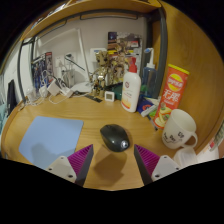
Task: Arrange mouse
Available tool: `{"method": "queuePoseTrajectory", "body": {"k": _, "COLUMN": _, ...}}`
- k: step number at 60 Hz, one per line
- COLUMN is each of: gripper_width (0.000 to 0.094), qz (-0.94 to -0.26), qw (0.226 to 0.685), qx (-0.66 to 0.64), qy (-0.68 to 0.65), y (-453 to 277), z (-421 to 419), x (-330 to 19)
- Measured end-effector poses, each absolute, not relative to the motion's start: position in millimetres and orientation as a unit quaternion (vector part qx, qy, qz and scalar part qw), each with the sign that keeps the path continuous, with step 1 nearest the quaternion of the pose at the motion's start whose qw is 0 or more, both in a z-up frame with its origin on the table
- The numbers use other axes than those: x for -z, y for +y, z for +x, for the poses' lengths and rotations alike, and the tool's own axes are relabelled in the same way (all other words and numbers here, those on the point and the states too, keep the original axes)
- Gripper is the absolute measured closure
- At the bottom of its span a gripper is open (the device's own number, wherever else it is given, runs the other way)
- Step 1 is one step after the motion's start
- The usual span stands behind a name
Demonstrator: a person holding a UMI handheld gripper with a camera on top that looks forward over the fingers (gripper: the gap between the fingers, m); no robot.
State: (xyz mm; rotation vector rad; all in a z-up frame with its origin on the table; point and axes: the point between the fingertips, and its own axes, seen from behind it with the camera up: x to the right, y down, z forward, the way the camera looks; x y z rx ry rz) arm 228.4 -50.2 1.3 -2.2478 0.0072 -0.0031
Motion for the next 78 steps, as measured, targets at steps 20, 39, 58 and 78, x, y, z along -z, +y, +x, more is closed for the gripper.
{"method": "queuePoseTrajectory", "body": {"k": 20, "gripper_width": 0.0220, "qz": -0.911, "qw": 0.412, "qx": -0.026, "qy": -0.001, "y": 15, "z": 246, "x": 17}}
{"method": "queuePoseTrajectory", "body": {"k": 39, "gripper_width": 0.0473, "qz": -0.914, "qw": 0.404, "qx": -0.017, "qy": 0.027, "y": 28, "z": 263, "x": 19}}
{"method": "queuePoseTrajectory", "body": {"k": 58, "gripper_width": 0.0654, "qz": -0.917, "qw": 0.398, "qx": -0.004, "qy": 0.032, "y": 28, "z": 262, "x": 19}}
{"method": "queuePoseTrajectory", "body": {"k": 78, "gripper_width": 0.0669, "qz": -0.884, "qw": 0.465, "qx": 0.022, "qy": 0.045, "y": 51, "z": 216, "x": -97}}
